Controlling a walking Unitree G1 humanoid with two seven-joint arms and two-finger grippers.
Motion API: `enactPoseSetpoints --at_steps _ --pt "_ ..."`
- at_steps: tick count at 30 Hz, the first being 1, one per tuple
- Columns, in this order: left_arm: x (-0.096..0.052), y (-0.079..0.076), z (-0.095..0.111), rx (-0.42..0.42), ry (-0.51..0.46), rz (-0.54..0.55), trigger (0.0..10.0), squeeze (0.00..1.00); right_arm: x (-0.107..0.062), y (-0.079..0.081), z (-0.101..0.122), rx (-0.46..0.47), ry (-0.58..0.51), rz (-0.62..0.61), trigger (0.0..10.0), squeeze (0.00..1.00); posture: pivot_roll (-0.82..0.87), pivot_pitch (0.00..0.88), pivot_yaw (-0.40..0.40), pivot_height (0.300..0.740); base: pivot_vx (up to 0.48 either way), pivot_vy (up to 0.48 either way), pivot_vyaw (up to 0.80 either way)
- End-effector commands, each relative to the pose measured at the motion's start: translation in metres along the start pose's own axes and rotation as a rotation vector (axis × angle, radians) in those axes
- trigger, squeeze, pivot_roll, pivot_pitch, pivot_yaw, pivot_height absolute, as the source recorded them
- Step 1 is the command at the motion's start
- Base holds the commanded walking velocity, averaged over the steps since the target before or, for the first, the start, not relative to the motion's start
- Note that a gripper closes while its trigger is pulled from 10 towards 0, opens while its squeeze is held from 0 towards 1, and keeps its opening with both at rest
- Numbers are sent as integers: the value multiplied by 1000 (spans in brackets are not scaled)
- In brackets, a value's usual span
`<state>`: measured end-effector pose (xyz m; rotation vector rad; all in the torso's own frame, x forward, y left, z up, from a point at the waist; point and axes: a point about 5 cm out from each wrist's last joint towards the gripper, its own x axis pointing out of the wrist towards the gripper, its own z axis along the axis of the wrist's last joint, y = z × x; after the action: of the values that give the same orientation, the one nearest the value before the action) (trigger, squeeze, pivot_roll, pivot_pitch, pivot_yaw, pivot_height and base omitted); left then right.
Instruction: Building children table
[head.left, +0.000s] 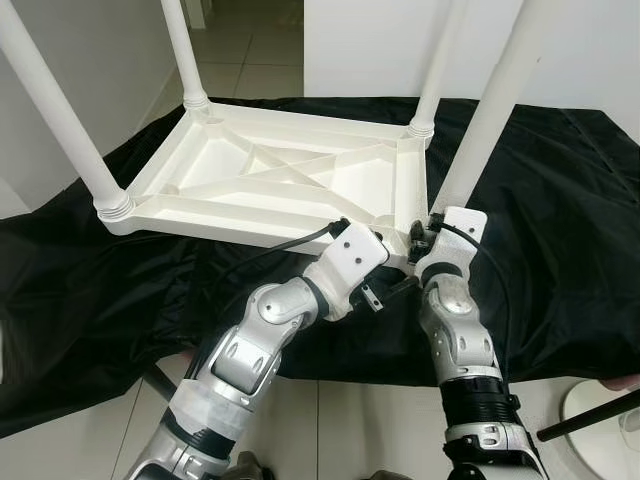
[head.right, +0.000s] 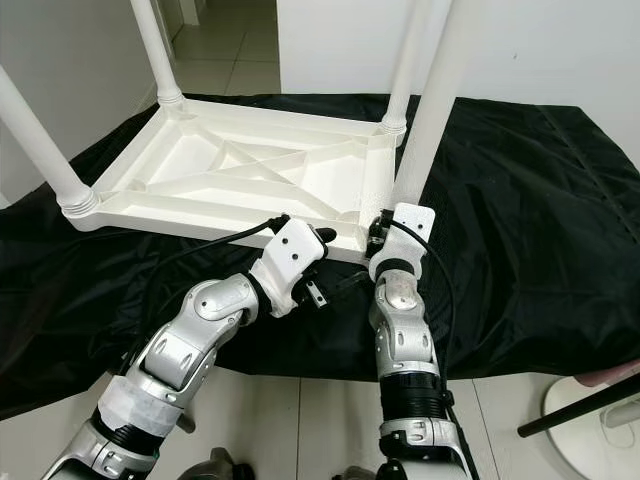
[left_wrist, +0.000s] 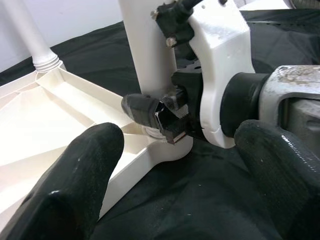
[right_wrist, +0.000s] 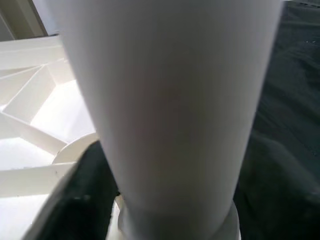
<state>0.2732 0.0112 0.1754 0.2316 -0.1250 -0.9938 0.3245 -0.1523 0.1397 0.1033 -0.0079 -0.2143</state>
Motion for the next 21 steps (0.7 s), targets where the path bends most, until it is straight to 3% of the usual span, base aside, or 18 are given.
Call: enactPoseSetpoints --at_steps 1,8,9,10,11,13,17,18,21 --pt "-1 2 -2 5 4 48 10000 0 -2 0 5 24 -35 20 10000 1000 -12 0 3 740 0 0 0" --pt "-4 2 -5 18 16 51 10000 0 -6 -13 11 -12 -78 181 10000 1000 -5 0 1 740 0 0 0" --pt "-4 2 -5 19 16 51 10000 0 -6 -15 10 -7 -73 208 10000 141 -4 0 0 740 0 0 0" --pt "-4 2 -5 19 16 51 10000 0 -6 -15 10 -7 -73 208 10000 141 -4 0 0 740 0 0 0" --pt "-4 2 -5 20 17 52 10000 0 -6 -18 11 -11 -76 242 10000 0 -4 0 0 740 0 0 0" --pt "-3 4 -4 27 16 54 10000 0 -4 -32 6 -41 -50 377 10000 0 -2 0 2 740 0 0 0" --pt "-3 4 -4 33 15 53 10000 0 -3 -36 4 -62 -31 442 10000 0 0 0 7 740 0 0 0" --pt "-3 4 -4 41 16 49 10000 0 -1 -43 -1 -162 -3 594 10000 0 -6 0 13 740 0 0 0" --pt "-2 5 -4 51 19 43 10000 0 3 -47 1 -222 13 689 10000 0 -6 0 13 740 0 0 0"
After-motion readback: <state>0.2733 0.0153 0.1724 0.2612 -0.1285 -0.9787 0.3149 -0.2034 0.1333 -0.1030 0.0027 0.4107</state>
